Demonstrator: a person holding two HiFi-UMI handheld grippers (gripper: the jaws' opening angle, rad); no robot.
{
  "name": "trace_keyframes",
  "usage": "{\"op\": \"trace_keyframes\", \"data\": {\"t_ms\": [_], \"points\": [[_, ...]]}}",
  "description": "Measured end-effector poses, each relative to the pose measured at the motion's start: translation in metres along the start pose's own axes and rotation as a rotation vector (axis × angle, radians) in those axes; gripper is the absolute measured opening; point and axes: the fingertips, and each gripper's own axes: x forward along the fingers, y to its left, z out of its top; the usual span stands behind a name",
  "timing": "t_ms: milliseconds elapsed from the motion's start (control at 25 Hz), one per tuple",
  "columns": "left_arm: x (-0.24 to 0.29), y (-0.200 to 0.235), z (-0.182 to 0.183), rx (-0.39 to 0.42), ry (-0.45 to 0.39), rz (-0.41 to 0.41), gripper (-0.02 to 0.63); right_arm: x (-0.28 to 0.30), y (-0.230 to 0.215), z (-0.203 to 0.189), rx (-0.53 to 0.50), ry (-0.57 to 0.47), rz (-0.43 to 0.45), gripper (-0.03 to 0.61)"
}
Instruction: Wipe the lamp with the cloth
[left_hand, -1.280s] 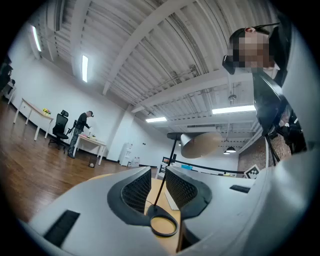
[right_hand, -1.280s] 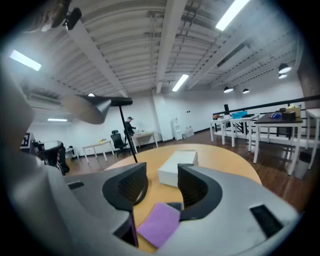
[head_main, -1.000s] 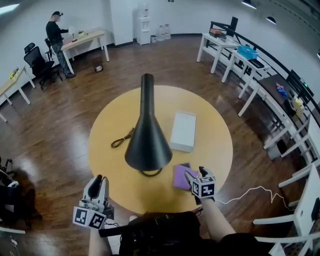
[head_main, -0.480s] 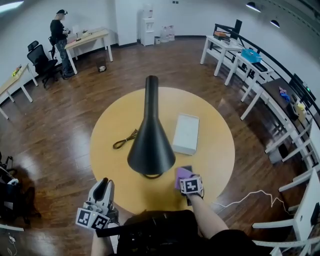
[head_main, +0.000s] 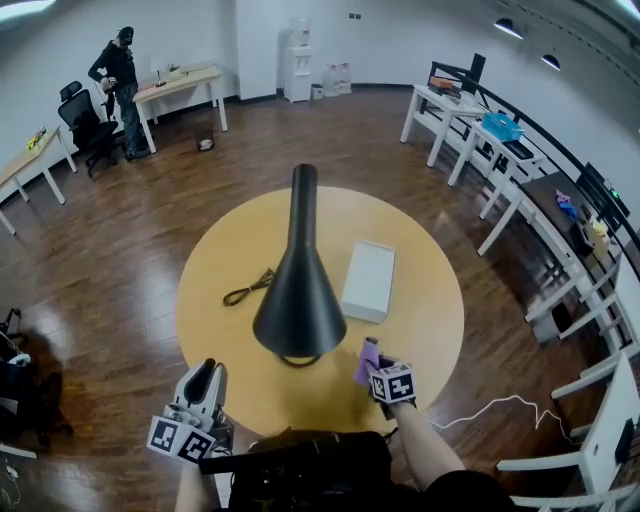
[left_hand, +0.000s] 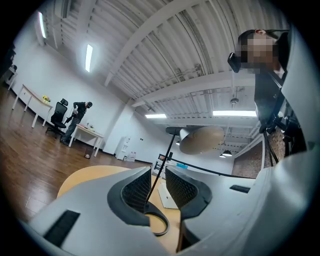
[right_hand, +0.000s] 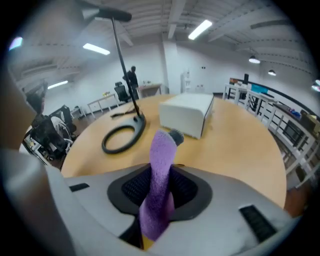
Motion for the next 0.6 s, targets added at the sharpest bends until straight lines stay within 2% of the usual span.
{"op": "trace_keyframes", "data": {"t_ms": [120, 360, 480, 600], "points": [[0.001, -0.005, -0.002, -0.013, 0.025, -0.030, 0.084, -0.041, -0.003, 0.076, -0.043, -0.235, 0.052, 0.098], [0.011, -0.020, 0.003, 0.030, 0.011, -0.039, 0.084, -0.151, 0.035, 0.231, -0.247, -0.616, 0.198, 0.098], [0.014, -0.025, 0.009, 0.046, 0.009, -0.051, 0.084, -0.189, 0.056, 0.291, -0.298, -0.750, 0.285, 0.098], [0.012, -0.029, 0.013, 0.055, -0.010, -0.033, 0.086, -0.205, 0.071, 0.344, -0.379, -0.817, 0.335, 0.098]]}}
